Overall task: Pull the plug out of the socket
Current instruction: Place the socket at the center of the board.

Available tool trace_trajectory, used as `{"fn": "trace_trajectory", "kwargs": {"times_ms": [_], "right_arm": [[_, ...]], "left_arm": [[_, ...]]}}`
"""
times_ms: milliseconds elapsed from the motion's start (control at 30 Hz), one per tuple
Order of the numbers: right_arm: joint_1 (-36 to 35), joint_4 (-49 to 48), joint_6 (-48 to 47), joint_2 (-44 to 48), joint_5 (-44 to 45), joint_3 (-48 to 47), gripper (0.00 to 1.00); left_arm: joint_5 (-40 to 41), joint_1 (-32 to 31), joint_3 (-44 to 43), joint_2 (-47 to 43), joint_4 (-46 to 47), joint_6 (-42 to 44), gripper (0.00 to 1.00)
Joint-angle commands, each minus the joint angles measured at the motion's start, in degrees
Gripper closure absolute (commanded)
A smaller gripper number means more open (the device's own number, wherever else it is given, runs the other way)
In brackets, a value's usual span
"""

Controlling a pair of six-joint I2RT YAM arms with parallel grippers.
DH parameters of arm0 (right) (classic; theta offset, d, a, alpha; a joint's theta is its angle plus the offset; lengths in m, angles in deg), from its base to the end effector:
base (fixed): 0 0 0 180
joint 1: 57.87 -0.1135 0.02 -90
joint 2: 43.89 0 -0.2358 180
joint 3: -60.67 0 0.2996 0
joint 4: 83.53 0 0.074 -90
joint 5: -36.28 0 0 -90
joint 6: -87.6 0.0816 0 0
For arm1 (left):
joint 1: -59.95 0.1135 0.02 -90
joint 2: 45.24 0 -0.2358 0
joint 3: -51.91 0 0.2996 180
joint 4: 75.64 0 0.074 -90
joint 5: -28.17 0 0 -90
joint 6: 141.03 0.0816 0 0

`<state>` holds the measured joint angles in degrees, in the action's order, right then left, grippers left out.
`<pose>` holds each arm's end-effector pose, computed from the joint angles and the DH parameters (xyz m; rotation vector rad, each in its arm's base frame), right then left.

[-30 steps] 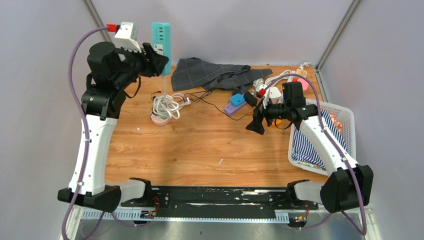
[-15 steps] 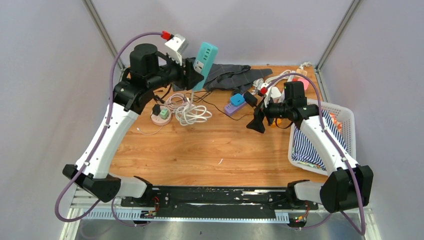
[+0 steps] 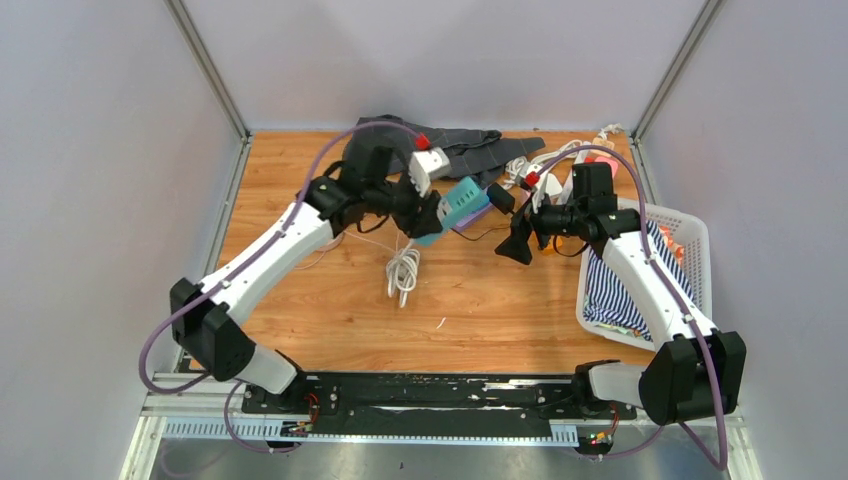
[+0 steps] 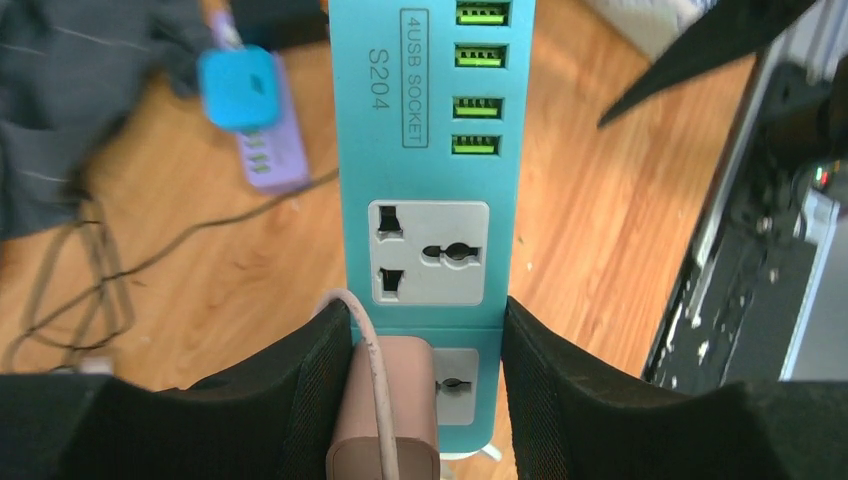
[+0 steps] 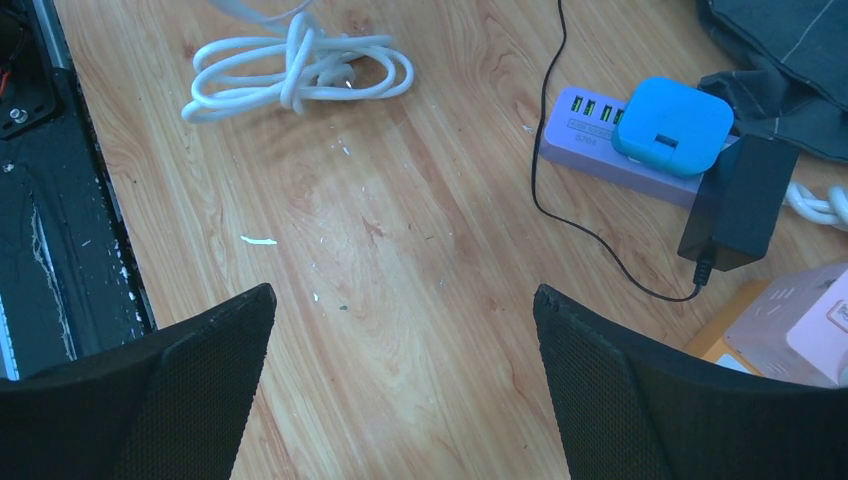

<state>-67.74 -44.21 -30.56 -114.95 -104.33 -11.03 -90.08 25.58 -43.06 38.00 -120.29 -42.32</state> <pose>0.3254 0.1206 0.2613 -1.0903 1.7576 0.7875 0.3150 -0.2622 0.3293 1.0636 1.8927 -0.7876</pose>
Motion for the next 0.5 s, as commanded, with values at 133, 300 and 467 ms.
{"fn": "trace_trajectory", "kwargs": {"times_ms": [133,300,467], "right_arm": [[1.8,-0.7,0.2,1.0,-1.8,1.6,0.0],[3.1,-0.5,-0.2,1.5,-1.8,2.6,0.0],[5.6,-0.5,-0.1,2.8,-1.8,4.2,0.0]], "left_arm": [[3.3,-9.6,5.3,10.0,0.8,13.0,1.0],[4.9,-13.1,5.2,20.3,1.7,13.7,1.0],[7.6,-14.0,7.6,24.9,8.2,10.5,1.0]]}}
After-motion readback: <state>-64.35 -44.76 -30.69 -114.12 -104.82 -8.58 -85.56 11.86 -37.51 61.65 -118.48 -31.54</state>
